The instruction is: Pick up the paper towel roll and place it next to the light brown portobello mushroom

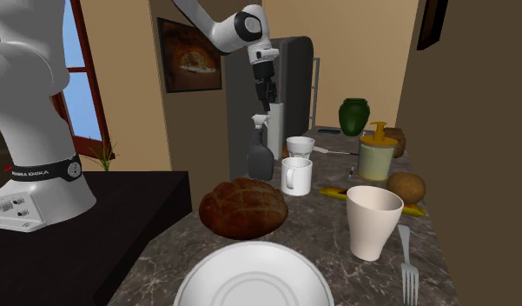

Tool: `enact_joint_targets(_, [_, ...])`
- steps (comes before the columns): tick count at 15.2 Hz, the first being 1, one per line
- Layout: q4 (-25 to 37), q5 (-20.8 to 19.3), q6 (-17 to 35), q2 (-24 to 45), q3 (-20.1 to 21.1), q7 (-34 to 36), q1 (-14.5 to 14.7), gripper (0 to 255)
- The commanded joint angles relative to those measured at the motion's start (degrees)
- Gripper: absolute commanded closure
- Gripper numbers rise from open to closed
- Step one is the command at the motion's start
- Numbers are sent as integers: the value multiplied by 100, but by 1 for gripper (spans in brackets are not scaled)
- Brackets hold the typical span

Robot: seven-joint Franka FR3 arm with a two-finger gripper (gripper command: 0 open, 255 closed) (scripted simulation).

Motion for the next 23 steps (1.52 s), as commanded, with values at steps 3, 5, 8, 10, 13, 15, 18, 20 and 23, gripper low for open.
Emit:
enact_joint_targets(3, [-103, -109, 234, 148, -43, 100, 22, 255])
enact_joint_targets(5, [-151, -167, 351, 226, -68, 154, 36, 255])
enact_joint_targets(8, [-213, -258, 522, 350, -108, 237, 60, 255])
enact_joint_targets(10, [-229, -284, 570, 386, -121, 261, 67, 255])
enact_joint_targets(13, [-229, -284, 569, 387, -121, 261, 68, 255])
enact_joint_targets(15, [-229, -284, 569, 387, -121, 261, 68, 255])
enact_joint_targets(18, [-228, -284, 569, 387, -121, 261, 68, 0])
enact_joint_targets(20, [-229, -284, 569, 387, -121, 261, 68, 0])
enact_joint_targets(23, [-213, -209, 437, 262, -78, 216, 57, 0])
